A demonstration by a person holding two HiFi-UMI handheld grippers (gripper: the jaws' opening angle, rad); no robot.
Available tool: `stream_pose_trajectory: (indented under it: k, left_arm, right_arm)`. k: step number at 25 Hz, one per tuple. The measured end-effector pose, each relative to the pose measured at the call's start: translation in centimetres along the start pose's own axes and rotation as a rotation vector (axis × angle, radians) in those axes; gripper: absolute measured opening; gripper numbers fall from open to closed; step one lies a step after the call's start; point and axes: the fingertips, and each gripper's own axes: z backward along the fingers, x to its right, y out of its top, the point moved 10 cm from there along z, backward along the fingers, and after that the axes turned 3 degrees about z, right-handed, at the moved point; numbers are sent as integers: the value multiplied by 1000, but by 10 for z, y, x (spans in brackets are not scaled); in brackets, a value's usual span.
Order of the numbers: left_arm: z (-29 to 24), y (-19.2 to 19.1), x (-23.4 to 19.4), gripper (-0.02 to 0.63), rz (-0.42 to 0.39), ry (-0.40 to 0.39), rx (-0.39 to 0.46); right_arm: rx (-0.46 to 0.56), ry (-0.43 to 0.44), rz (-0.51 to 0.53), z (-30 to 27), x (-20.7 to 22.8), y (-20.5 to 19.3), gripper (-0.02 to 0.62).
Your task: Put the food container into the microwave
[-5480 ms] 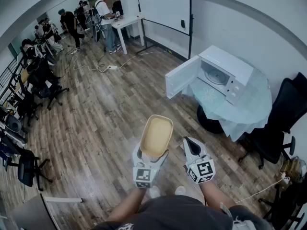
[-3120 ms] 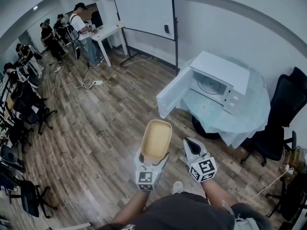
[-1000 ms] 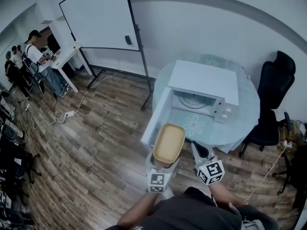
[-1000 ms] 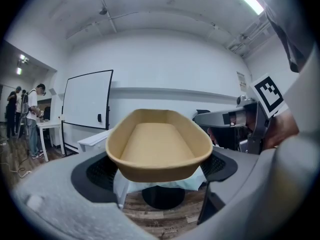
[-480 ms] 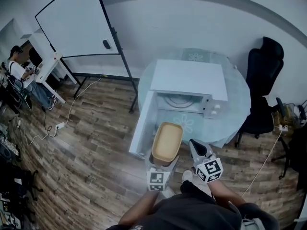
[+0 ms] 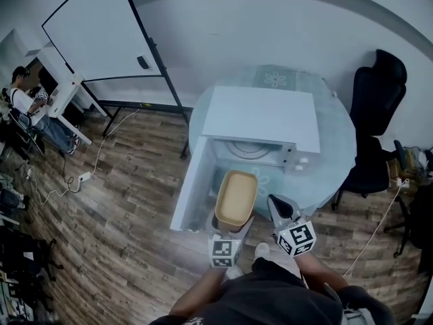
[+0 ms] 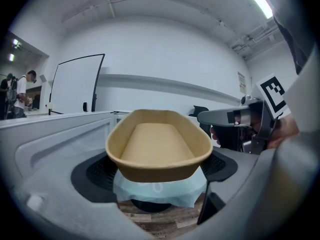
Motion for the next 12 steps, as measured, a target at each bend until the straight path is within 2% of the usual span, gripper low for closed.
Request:
stream_pose_trajectory:
  k: [8,12]
  left_arm:
    - [-42,2,3,522,26,55,-32]
    - [-62,-3,4,522,6,88,-46]
  right_arm:
    - [-19,49,16,-26,45,-5,2]
    - [-12,78,6,-36,63,-7,2]
